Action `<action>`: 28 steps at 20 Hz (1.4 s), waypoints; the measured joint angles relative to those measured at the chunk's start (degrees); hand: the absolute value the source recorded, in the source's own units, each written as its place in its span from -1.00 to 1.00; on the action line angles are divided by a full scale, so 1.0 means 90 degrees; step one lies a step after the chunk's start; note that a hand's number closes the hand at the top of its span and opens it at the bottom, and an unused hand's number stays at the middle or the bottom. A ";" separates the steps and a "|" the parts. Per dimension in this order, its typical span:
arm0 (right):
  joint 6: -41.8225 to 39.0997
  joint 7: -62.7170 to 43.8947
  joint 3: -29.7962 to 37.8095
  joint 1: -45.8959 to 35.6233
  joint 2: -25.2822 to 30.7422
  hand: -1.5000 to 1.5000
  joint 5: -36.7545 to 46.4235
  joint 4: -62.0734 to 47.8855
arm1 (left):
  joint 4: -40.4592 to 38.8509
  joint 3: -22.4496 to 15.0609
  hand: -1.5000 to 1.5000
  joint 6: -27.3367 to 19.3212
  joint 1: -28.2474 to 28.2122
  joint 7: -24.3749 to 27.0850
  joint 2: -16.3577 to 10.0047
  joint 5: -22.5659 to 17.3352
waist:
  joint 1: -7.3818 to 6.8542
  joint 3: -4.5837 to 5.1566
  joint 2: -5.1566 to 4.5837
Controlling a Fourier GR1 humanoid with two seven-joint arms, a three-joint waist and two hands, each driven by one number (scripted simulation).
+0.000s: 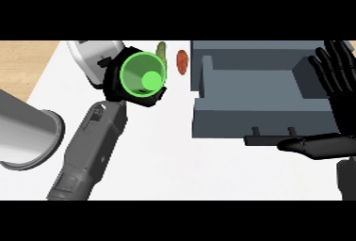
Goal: Pick up the cup, place it into the drawer and close the drawer
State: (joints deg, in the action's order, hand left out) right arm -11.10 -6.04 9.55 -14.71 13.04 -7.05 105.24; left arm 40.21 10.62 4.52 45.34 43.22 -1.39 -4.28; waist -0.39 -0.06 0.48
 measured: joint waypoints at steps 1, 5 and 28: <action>-0.0009 0.0039 -0.0004 0.0053 -0.0017 -1.00 0.0000 0.0020 | 0.0139 -0.0119 1.00 -0.0147 0.0125 -0.0211 0.0032 -0.0047 | 0.0016 0.0001 -0.0003; 0.0019 0.0012 0.0013 0.0017 -0.0023 -1.00 0.0005 0.0008 | 0.0612 -0.0447 1.00 -0.0665 0.0756 -0.1226 0.0107 -0.0137 | 0.0045 0.0002 -0.0015; -0.0114 0.0094 -0.0237 -0.0510 -0.0090 -1.00 -0.0004 -0.0190 | -0.2480 -0.2443 1.00 -0.2305 0.3555 -0.3334 0.0154 -0.1076 | 0.0837 -0.0006 -0.0234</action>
State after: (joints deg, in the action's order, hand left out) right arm -12.12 -5.20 7.42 -19.30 12.23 -7.08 103.53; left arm 17.89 -11.37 -16.23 77.34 13.21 0.00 -13.96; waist 7.14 -0.12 -1.63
